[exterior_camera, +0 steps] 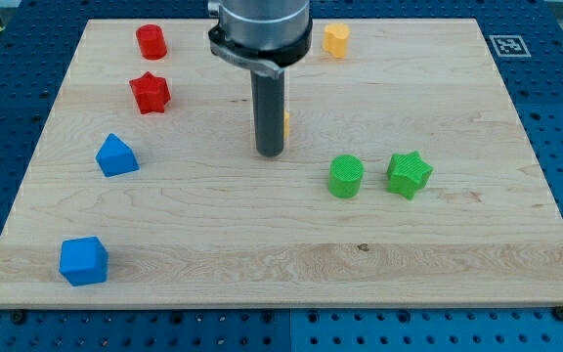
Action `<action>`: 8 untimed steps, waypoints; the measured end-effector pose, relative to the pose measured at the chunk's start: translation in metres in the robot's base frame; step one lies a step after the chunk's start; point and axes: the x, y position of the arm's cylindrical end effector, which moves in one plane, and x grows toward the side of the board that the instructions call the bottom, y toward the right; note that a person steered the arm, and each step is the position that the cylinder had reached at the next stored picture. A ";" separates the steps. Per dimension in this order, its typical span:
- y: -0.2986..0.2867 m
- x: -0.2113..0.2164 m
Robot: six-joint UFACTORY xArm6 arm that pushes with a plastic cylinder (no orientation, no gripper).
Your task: Move the yellow hexagon below the yellow heart
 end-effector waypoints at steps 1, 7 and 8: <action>0.000 -0.016; -0.025 -0.032; -0.004 -0.032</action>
